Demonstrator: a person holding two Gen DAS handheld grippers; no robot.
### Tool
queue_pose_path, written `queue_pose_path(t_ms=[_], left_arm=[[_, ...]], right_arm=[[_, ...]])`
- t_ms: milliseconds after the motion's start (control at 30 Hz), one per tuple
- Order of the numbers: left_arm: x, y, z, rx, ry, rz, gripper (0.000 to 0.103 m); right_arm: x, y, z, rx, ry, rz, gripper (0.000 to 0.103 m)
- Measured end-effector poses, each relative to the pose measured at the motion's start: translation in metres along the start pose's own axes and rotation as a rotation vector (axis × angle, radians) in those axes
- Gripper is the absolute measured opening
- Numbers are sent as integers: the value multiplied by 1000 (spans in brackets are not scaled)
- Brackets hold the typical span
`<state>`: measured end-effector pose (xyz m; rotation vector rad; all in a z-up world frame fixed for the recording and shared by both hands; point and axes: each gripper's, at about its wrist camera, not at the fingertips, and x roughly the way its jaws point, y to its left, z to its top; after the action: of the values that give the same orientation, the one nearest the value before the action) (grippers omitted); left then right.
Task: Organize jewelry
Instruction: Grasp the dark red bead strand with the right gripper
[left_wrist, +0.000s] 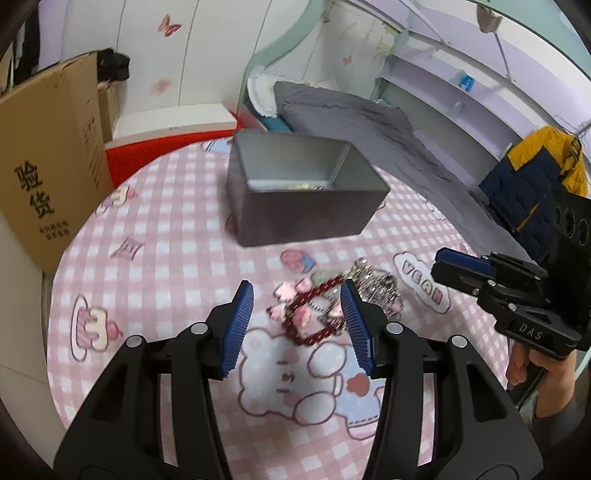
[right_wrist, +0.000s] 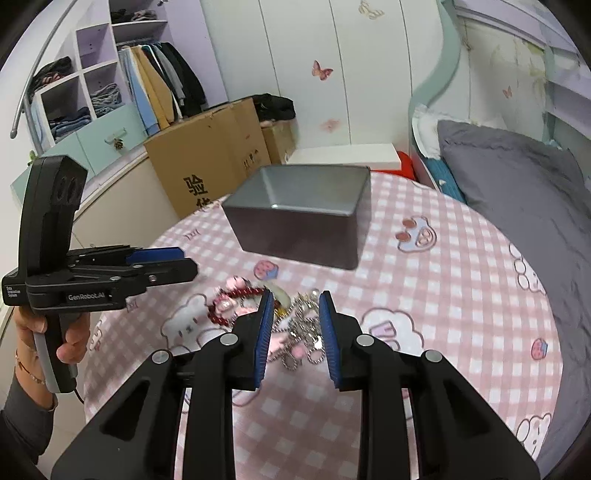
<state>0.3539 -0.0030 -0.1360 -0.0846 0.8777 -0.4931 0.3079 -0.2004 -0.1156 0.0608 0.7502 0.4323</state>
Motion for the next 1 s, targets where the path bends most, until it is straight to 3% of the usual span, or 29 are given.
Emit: queue_pose_path(t_ms=[567,700,767,1000], left_arm=[[8,16,-12,-49,21,-36,49],[10,19,-10,-53,25,-33,49],[10,19,-9,-54,24,-34,49],[7,24,-8,-54,19,-41,49]], right_arm=[[57,20,1,-89,97,-10,24],[71,29,0,-160,135,-53,23],[74,32,-2,-194,140,-70,7],[47,37,1,-198,80,-43,7]])
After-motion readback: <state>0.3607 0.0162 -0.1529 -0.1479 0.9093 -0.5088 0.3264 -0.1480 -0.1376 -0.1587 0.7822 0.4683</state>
